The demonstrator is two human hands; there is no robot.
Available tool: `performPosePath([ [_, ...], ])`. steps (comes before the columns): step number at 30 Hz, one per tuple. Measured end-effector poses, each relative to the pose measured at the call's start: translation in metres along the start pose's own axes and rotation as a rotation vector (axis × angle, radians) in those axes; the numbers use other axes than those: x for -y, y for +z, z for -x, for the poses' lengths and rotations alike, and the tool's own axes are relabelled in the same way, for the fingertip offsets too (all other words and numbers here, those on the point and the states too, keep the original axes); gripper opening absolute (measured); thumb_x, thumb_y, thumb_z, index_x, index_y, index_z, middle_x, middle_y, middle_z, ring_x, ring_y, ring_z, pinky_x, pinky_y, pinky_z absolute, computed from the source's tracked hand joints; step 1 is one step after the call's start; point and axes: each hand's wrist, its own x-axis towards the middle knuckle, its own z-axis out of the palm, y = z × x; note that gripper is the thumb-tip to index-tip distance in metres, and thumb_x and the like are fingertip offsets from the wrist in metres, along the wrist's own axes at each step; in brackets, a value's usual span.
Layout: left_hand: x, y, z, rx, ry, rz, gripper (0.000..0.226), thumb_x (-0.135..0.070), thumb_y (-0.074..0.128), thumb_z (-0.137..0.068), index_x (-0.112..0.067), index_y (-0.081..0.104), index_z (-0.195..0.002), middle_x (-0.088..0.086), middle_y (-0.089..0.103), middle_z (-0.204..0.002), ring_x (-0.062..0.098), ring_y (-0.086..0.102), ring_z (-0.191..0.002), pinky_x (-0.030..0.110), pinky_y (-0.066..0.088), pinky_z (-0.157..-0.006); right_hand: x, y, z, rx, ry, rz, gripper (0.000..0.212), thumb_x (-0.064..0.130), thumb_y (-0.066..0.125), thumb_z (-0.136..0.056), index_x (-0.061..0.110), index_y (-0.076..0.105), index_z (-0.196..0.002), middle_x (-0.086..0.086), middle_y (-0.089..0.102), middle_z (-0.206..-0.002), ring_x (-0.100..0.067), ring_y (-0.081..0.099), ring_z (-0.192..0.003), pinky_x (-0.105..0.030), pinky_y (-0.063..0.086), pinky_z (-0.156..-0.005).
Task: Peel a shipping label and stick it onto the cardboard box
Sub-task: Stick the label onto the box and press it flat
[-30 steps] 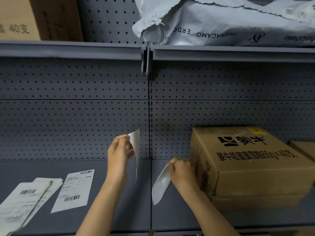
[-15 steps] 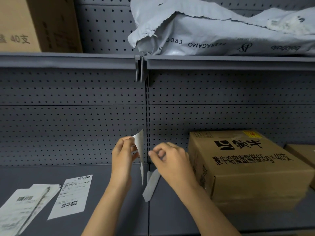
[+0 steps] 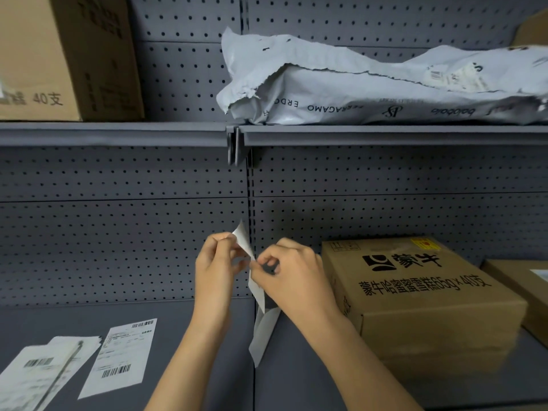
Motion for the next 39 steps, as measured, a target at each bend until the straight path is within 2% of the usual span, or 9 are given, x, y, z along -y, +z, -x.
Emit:
performPosePath([
  [3, 0.001, 0.003, 0.005, 0.03, 0.013, -0.025, 0.021, -0.013, 0.046, -0.101, -0.017, 0.063, -0.09, -0.008, 0.071, -0.078, 0.004, 0.07, -0.084, 0.027, 0.056, -0.08, -0.005, -0.009, -0.003, -0.012, 0.043, 0.054, 0.02, 0.043, 0.068, -0.083, 0.026, 0.074, -0.077, 0.01, 0.064, -0.082, -0.012, 0.062, -0.064, -0.033, 0.055, -0.06],
  [8, -0.002, 0.01, 0.011, 0.036, -0.017, 0.031, 0.03, -0.027, 0.043, -0.09, -0.019, 0.072, -0.087, 0.015, 0.074, -0.104, 0.013, 0.069, -0.092, 0.034, 0.052, -0.085, -0.017, -0.03, -0.005, -0.068, 0.081, 0.059, 0.017, 0.037, 0.065, -0.086, 0.026, 0.073, -0.077, 0.01, 0.063, -0.08, -0.011, 0.062, -0.062, -0.035, 0.055, -0.063],
  [11, 0.003, 0.016, 0.007, 0.016, 0.008, -0.02, 0.018, -0.019, 0.057, -0.092, -0.021, 0.069, -0.106, 0.006, 0.074, -0.106, 0.013, 0.068, -0.099, 0.035, 0.053, -0.09, -0.023, -0.045, -0.004, -0.101, 0.076, 0.007, 0.017, 0.037, 0.065, -0.088, 0.025, 0.071, -0.076, 0.011, 0.063, -0.078, -0.009, 0.06, -0.061, -0.034, 0.055, -0.063],
  [14, 0.01, 0.024, 0.002, 0.022, -0.005, -0.1, 0.024, -0.02, 0.063, -0.098, -0.022, 0.061, -0.122, 0.0, 0.069, -0.104, 0.012, 0.065, -0.102, 0.029, 0.051, -0.091, -0.031, -0.061, -0.004, -0.115, 0.097, -0.012, 0.019, 0.037, 0.062, -0.089, 0.024, 0.069, -0.076, 0.01, 0.063, -0.076, -0.01, 0.06, -0.063, -0.036, 0.055, -0.065],
  [19, 0.02, 0.041, 0.011, 0.098, -0.023, -0.151, 0.012, -0.024, 0.065, -0.098, -0.018, 0.073, -0.104, -0.007, 0.076, -0.095, -0.003, 0.067, -0.079, 0.011, 0.048, -0.068, -0.047, -0.088, 0.0, -0.121, 0.125, -0.032, 0.017, 0.034, 0.065, -0.089, 0.024, 0.071, -0.077, 0.011, 0.064, -0.077, -0.008, 0.061, -0.068, -0.035, 0.055, -0.072],
  [25, 0.02, 0.065, 0.023, 0.131, -0.055, -0.089, 0.013, -0.025, 0.071, -0.094, -0.015, 0.078, -0.1, -0.002, 0.08, -0.1, 0.009, 0.074, -0.096, 0.019, 0.053, -0.079, -0.068, -0.121, -0.001, -0.164, 0.17, -0.025, 0.017, 0.036, 0.065, -0.089, 0.026, 0.073, -0.079, 0.014, 0.067, -0.08, -0.006, 0.062, -0.067, -0.036, 0.056, -0.071],
  [29, 0.015, 0.088, 0.033, 0.182, -0.05, -0.053, 0.011, -0.023, 0.073, -0.093, -0.017, 0.08, -0.099, -0.009, 0.082, -0.097, 0.0, 0.074, -0.091, 0.009, 0.053, -0.073, -0.084, -0.141, -0.001, -0.179, 0.213, -0.036, 0.015, 0.039, 0.066, -0.089, 0.028, 0.075, -0.092, 0.014, 0.072, -0.083, -0.004, 0.066, -0.071, -0.036, 0.059, -0.072],
  [34, 0.016, 0.117, 0.04, 0.209, -0.045, -0.023, 0.007, -0.018, 0.074, -0.091, -0.019, 0.08, -0.095, -0.019, 0.08, -0.089, -0.009, 0.072, -0.085, 0.003, 0.05, -0.068, -0.109, -0.16, 0.0, -0.189, 0.263, -0.014, 0.029, 0.044, 0.065, -0.089, 0.028, 0.074, -0.112, 0.016, 0.071, -0.084, -0.003, 0.066, -0.072, -0.035, 0.058, -0.073],
  [39, 0.025, 0.137, 0.044, 0.204, -0.048, -0.028, 0.009, -0.021, 0.076, -0.09, -0.022, 0.08, -0.097, -0.022, 0.08, -0.09, -0.01, 0.072, -0.089, 0.002, 0.049, -0.07, -0.134, -0.174, 0.003, -0.154, 0.304, -0.063, 0.017, 0.046, 0.067, -0.086, 0.032, 0.076, -0.086, 0.019, 0.073, -0.082, 0.002, 0.066, -0.069, -0.031, 0.059, -0.071],
])
